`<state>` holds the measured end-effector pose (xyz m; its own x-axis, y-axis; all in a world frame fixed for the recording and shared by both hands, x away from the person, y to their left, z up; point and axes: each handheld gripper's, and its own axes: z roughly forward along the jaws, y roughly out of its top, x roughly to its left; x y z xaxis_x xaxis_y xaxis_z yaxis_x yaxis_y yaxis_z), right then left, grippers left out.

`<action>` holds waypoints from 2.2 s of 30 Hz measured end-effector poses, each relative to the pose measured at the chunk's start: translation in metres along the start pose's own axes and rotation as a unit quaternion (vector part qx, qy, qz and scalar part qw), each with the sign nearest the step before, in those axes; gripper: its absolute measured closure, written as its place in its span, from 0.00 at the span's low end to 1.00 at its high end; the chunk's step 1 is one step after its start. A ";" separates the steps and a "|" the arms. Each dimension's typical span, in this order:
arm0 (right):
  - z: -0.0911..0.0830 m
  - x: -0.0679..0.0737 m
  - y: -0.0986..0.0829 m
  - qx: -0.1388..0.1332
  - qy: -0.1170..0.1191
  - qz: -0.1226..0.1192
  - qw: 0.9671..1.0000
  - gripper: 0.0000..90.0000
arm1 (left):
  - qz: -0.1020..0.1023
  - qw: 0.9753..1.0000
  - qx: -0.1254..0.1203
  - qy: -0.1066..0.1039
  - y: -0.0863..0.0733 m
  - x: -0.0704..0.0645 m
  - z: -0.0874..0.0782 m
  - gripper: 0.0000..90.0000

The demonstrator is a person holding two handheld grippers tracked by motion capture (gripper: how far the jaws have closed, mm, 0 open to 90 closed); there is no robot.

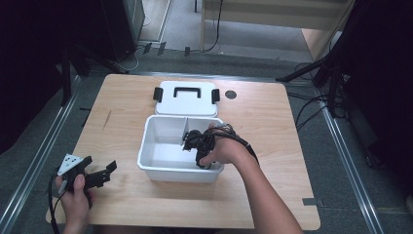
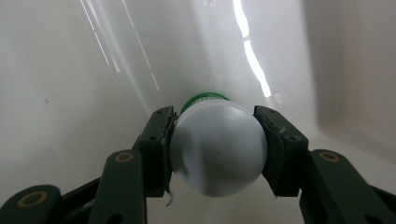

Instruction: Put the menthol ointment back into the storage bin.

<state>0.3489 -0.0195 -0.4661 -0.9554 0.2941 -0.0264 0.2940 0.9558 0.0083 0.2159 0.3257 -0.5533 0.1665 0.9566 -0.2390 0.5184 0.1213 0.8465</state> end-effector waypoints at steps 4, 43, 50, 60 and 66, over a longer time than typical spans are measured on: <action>0.000 -0.001 0.001 0.000 0.005 0.010 1.000 0.57 | 0.000 1.000 0.001 0.000 0.000 0.000 0.000 0.00; -0.101 -0.011 -0.062 -0.150 -0.072 0.127 0.978 0.14 | 0.001 1.000 -0.001 -0.002 0.000 0.000 0.000 0.00; -0.111 -0.022 -0.106 -0.181 -0.074 0.189 0.962 0.05 | 0.005 1.000 -0.002 0.002 0.000 -0.002 0.000 0.00; -0.089 -0.033 -0.173 -0.218 -0.066 0.272 0.935 0.03 | 0.007 1.000 0.001 0.001 0.000 -0.002 -0.001 0.00; -0.066 -0.037 -0.206 -0.239 -0.067 0.319 0.915 0.03 | 0.008 1.000 0.002 0.001 0.000 -0.002 0.000 0.00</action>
<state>0.3222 -0.2276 -0.4013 -0.5729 0.8195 0.0152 0.7139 0.4898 0.5005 0.2151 0.3242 -0.5529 0.1719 0.9591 -0.2248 0.5184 0.1059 0.8485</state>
